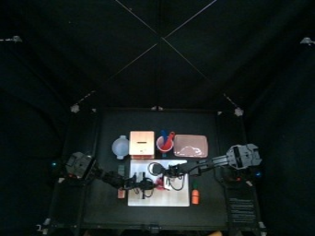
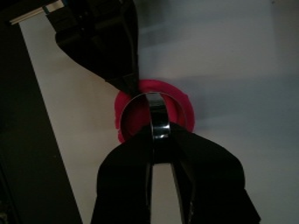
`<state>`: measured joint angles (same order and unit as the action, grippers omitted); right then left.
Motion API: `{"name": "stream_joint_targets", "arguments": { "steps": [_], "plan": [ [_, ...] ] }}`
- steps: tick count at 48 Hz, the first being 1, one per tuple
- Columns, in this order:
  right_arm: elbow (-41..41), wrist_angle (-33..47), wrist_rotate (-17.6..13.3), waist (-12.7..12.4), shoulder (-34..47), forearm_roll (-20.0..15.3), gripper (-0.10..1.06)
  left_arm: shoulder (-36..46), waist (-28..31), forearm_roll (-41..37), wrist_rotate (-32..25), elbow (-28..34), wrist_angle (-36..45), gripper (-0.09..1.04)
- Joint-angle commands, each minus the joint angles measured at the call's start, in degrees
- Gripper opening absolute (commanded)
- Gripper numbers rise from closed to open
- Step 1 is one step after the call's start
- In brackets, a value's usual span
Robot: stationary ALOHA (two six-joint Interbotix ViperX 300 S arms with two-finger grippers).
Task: Get the cutter from the drawer then cut the dough then place the extra dough in the bowl
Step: Place the extra dough in the bowl
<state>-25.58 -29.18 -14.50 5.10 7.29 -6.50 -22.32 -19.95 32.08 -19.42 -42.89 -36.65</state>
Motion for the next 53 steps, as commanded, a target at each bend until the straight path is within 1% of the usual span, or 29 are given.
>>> {"name": "stream_joint_targets", "arguments": {
  "steps": [1, 11, 22, 27, 31, 42, 47, 53],
  "plan": [
    [1.9, -0.1, -0.1, 0.2, -1.6, 0.0, 0.53, 0.2, 0.4, 0.4, 0.1, -0.1, 0.6, 0.46],
    [2.9, -1.1, -0.1, 0.2, -2.7, 0.3, 0.46, 0.2, 0.4, 1.5, 0.1, -0.3, 0.6, 0.46],
    [2.4, -1.8, -0.1, -0.2, -6.2, 2.0, 0.46, 0.1, 0.4, 1.7, 0.1, -0.4, 0.6, 0.46],
    [1.1, -4.0, -0.1, -1.2, -8.2, 2.8, 0.46, 0.2, 0.4, 1.7, 0.1, -0.6, 0.6, 0.46],
    [-0.9, -6.2, -0.1, -2.2, -10.4, 3.0, 0.46, 0.4, 0.4, 1.8, 0.1, -0.9, 0.6, 0.46],
    [-8.5, -8.0, -0.2, -3.4, -15.0, 3.0, 0.46, 3.5, 0.4, 2.7, 0.0, -3.5, 0.6, 0.46],
    [-12.3, -6.6, -0.7, -3.9, -16.3, 2.6, 0.46, 6.1, 1.0, 3.3, -0.1, -5.0, 0.6, 0.46],
    [-15.5, -3.4, -2.4, -3.9, -17.6, 3.1, 0.46, 9.1, 1.7, 3.4, -0.3, -6.2, 0.6, 0.46]
  ]
}}
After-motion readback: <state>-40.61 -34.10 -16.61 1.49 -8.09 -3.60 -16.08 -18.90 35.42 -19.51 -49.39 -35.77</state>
